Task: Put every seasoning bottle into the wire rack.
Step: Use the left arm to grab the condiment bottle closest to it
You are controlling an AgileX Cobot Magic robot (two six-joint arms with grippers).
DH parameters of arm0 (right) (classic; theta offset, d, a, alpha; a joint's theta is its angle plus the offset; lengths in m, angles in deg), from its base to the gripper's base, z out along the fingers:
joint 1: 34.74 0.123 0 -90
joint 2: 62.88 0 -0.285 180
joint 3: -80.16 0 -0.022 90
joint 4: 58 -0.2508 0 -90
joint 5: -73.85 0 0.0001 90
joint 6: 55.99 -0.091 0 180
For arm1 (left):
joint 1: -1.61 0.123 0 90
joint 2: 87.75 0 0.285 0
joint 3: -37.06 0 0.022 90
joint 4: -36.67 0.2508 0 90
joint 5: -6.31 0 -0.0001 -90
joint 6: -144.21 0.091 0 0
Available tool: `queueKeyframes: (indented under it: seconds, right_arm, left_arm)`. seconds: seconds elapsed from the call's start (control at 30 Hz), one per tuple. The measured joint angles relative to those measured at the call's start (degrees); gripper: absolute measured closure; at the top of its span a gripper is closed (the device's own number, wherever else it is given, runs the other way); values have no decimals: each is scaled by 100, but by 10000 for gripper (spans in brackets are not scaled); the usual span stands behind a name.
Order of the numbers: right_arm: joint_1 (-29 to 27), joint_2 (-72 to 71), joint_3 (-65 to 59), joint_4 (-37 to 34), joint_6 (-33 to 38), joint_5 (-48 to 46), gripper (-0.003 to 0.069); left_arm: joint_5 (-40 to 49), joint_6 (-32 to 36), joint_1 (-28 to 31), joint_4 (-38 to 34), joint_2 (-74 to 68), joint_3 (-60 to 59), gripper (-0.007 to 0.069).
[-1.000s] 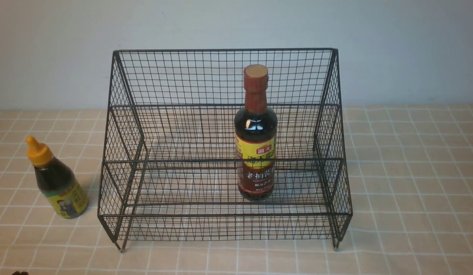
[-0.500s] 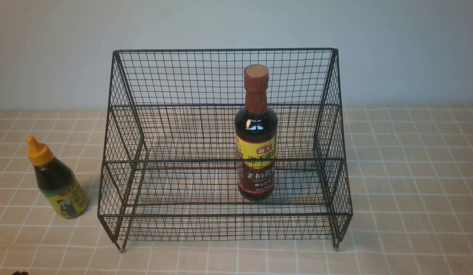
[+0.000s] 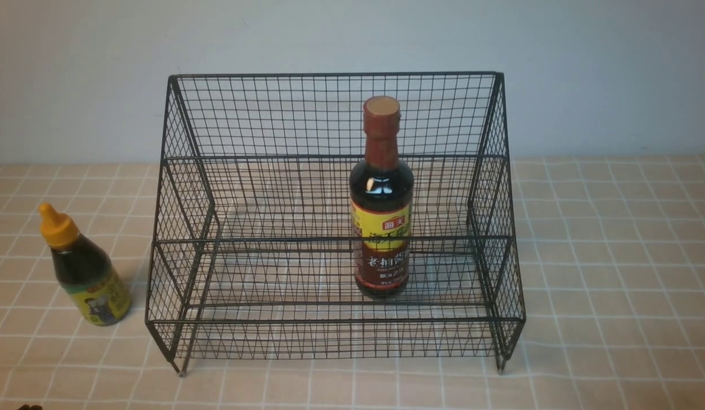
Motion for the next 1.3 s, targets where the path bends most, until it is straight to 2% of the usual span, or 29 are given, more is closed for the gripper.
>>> queueKeyframes:
  seconds: [0.83,1.0,1.17,1.3]
  right_arm:
    - [0,0,0,4,-11,0,671]
    - [0,0,0,4,-11,0,671]
    - [0,0,0,4,-11,0,671]
    - [0,0,0,4,-11,0,671]
  left_arm:
    - [-37,0,0,12,0,0,631]
    - [-1295,-6,0,-116,0,-24,631]
    - [-3299,-278,0,-401,0,-24,631]
    - [-4118,-421,0,-567,0,-24,631]
